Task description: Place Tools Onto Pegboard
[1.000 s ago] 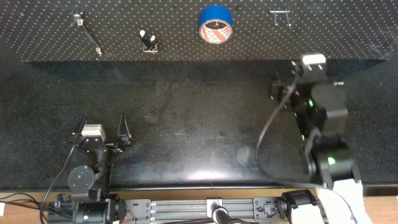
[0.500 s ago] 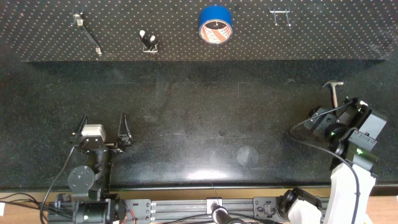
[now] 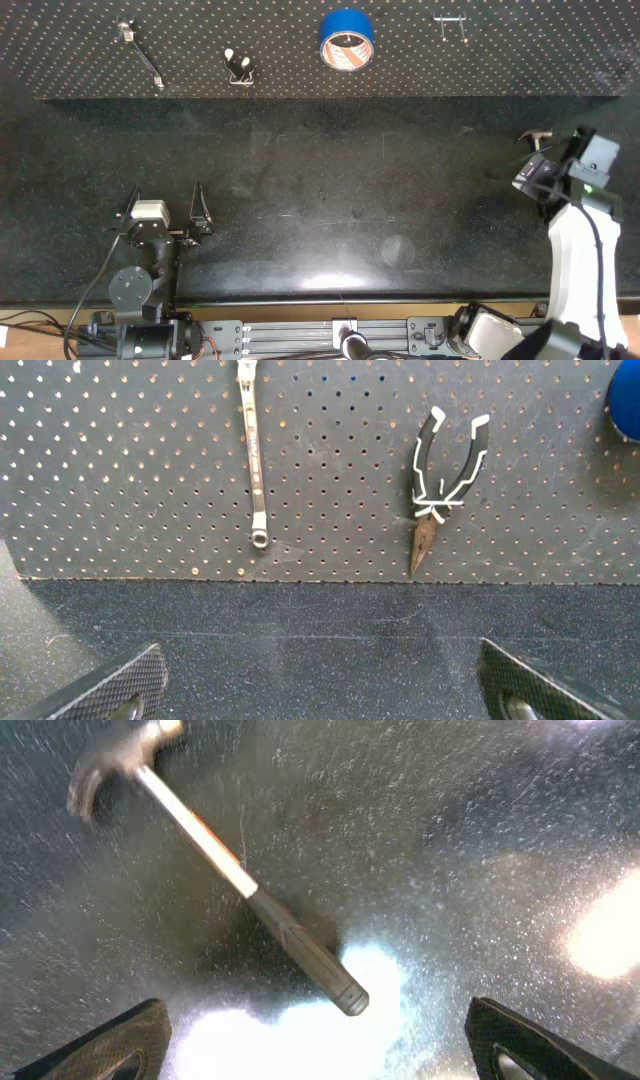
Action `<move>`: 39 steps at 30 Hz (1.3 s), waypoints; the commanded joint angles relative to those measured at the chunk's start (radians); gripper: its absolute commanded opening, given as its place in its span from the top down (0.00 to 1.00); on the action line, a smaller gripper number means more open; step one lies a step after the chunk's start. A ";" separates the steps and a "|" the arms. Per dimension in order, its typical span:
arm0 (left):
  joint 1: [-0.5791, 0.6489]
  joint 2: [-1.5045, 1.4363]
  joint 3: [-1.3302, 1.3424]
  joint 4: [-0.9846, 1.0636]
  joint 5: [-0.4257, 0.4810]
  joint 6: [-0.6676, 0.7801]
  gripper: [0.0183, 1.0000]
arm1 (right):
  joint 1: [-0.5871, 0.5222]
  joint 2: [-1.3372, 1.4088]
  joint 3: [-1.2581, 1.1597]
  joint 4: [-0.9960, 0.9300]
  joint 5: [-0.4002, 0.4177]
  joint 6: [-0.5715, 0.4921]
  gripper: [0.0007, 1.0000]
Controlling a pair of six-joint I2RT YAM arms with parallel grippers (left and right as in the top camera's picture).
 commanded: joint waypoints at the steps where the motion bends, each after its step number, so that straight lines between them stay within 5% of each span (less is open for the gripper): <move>1: -0.004 -0.006 -0.002 -0.006 0.007 0.013 0.00 | 0.060 0.087 0.058 -0.004 -0.105 -0.219 0.04; 3: -0.004 -0.006 -0.002 -0.006 0.007 0.013 0.00 | 0.032 0.089 0.061 -0.003 -0.271 -0.349 0.04; 4: -0.004 -0.006 -0.002 -0.006 0.007 0.013 0.00 | 0.015 0.089 0.061 -0.004 -0.286 -0.349 0.04; 8: -0.004 -0.006 -0.002 -0.006 0.007 0.013 0.00 | -0.087 0.089 0.061 -0.066 -0.285 -0.449 0.04; 14: -0.004 -0.006 -0.002 -0.006 0.007 0.013 0.00 | -0.117 0.089 0.061 -0.051 -0.295 -0.446 0.04; 19: -0.004 -0.006 -0.002 -0.006 0.007 0.013 0.00 | -0.172 0.089 0.061 -0.106 -0.319 -0.663 0.04; 21: -0.004 -0.006 -0.002 -0.006 0.007 0.013 0.00 | -0.210 0.114 0.061 -0.065 -0.409 -0.674 0.04; 27: -0.004 -0.006 -0.002 -0.006 0.007 0.013 0.00 | -0.227 0.190 0.061 0.014 -0.371 -0.663 0.02; 32: -0.004 -0.006 -0.002 -0.006 0.007 0.013 0.00 | -0.228 0.214 0.061 0.006 -0.370 -0.807 0.02; 39: -0.004 -0.006 -0.002 -0.006 0.007 0.013 0.00 | -0.228 0.268 0.061 0.014 -0.399 -0.818 0.02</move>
